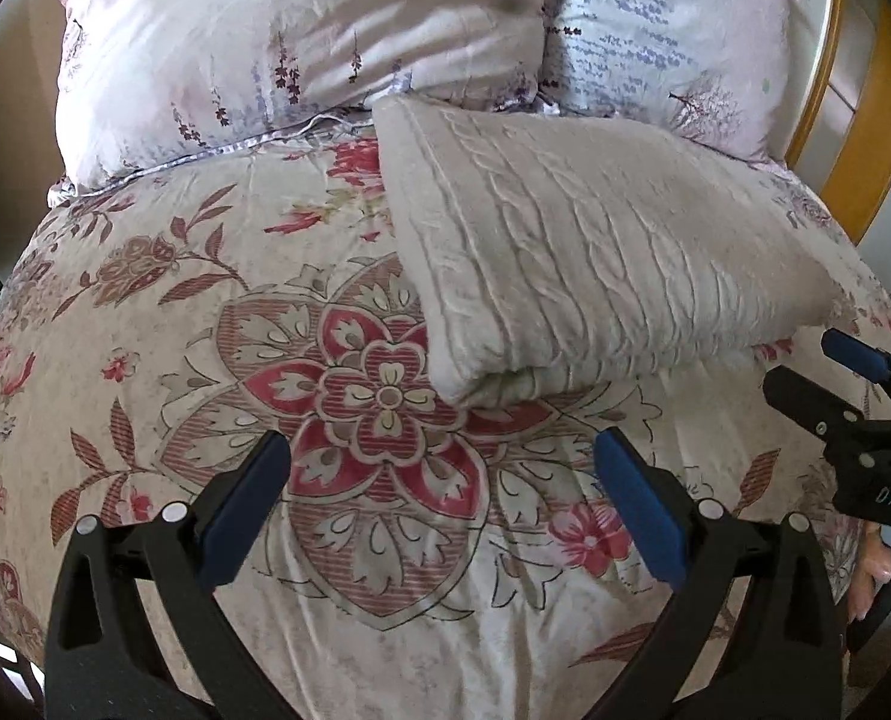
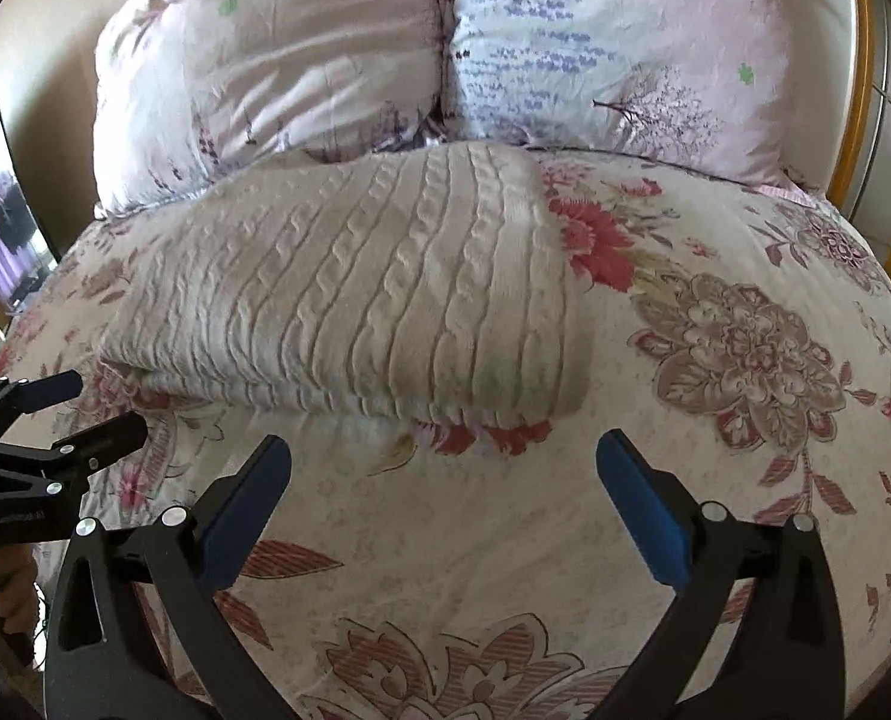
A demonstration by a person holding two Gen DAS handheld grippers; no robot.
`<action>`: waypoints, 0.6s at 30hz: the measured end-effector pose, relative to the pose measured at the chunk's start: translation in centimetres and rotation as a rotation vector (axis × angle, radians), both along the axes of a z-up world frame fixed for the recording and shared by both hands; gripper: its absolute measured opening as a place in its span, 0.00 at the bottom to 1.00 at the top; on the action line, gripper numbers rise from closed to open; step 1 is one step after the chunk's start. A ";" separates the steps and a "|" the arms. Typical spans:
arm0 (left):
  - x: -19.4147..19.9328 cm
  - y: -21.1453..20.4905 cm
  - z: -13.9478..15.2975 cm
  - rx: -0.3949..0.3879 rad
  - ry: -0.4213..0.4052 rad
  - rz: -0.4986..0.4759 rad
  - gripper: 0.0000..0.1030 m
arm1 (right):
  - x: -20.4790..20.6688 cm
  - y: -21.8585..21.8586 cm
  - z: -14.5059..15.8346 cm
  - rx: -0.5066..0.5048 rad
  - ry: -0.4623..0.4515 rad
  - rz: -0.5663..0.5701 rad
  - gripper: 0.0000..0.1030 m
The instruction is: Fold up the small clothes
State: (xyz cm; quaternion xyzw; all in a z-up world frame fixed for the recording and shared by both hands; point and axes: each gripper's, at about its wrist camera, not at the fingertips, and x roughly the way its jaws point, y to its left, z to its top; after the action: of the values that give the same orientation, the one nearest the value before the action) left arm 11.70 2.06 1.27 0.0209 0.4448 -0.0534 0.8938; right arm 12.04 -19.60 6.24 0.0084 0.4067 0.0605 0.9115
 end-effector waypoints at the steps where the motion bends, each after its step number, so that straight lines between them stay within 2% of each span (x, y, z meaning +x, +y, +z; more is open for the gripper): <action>1: 0.1 -0.1 -0.1 0.000 0.007 0.000 0.98 | 0.1 0.1 -0.2 -0.005 0.007 -0.003 0.99; 5: 0.4 -0.2 -0.4 0.008 0.027 0.016 0.98 | 0.2 0.1 -0.6 -0.030 0.023 -0.022 0.99; 13: 0.3 -0.5 -0.6 0.042 0.005 0.019 0.98 | 0.8 0.0 -1.5 -0.052 0.083 -0.056 0.99; 18: 0.2 -0.5 -0.7 0.041 -0.012 0.020 0.98 | 0.7 0.3 -1.6 -0.067 0.081 -0.063 0.99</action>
State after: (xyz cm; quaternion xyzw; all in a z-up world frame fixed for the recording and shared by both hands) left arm 11.92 1.53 0.54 0.0350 0.4407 -0.0351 0.8963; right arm 12.77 -19.33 4.68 -0.0069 0.4447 0.0176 0.8955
